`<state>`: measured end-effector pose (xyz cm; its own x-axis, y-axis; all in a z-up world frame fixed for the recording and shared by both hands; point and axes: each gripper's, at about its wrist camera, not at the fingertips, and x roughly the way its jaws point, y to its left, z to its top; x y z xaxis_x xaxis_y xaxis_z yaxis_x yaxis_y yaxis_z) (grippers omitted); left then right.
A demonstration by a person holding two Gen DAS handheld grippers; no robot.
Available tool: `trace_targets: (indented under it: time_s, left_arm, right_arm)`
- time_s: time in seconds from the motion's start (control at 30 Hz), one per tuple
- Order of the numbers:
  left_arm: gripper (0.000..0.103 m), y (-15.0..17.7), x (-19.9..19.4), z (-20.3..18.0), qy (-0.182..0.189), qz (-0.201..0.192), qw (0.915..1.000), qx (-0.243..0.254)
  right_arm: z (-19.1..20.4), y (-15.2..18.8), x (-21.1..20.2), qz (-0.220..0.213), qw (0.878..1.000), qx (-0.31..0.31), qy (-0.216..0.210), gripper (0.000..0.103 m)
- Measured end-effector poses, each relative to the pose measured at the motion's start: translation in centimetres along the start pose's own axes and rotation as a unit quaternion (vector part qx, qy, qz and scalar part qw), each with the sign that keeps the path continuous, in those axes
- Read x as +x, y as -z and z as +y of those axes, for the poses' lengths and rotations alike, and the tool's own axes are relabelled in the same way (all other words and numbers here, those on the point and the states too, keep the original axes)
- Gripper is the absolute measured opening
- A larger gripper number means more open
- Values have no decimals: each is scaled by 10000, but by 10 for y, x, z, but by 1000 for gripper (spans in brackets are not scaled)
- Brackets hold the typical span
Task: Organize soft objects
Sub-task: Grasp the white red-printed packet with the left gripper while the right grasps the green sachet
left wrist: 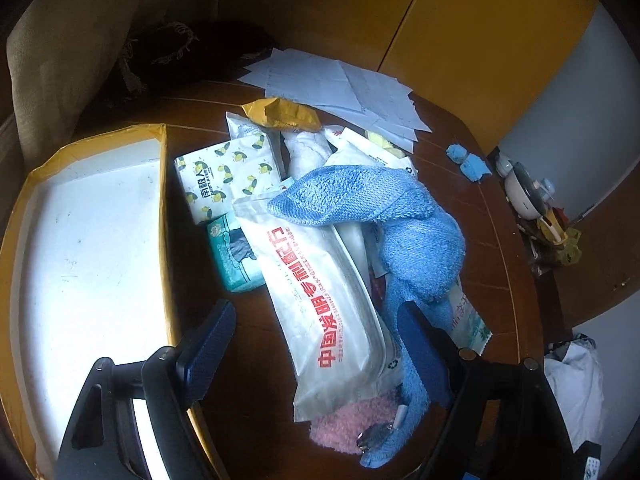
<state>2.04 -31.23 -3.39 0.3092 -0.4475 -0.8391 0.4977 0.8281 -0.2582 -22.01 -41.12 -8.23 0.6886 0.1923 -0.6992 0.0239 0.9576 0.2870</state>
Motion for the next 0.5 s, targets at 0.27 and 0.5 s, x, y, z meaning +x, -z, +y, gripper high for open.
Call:
trace_targets:
  time_s: [0.27, 0.5]
  left_arm:
    - [31, 0, 10, 17, 287, 220, 9984, -443]
    - [25, 11, -4, 26, 616, 338, 9965, -444]
  right_arm:
    - [10, 6, 6, 124, 9991, -270, 305, 51]
    - [25, 10, 5, 163, 9969, -595, 494, 40]
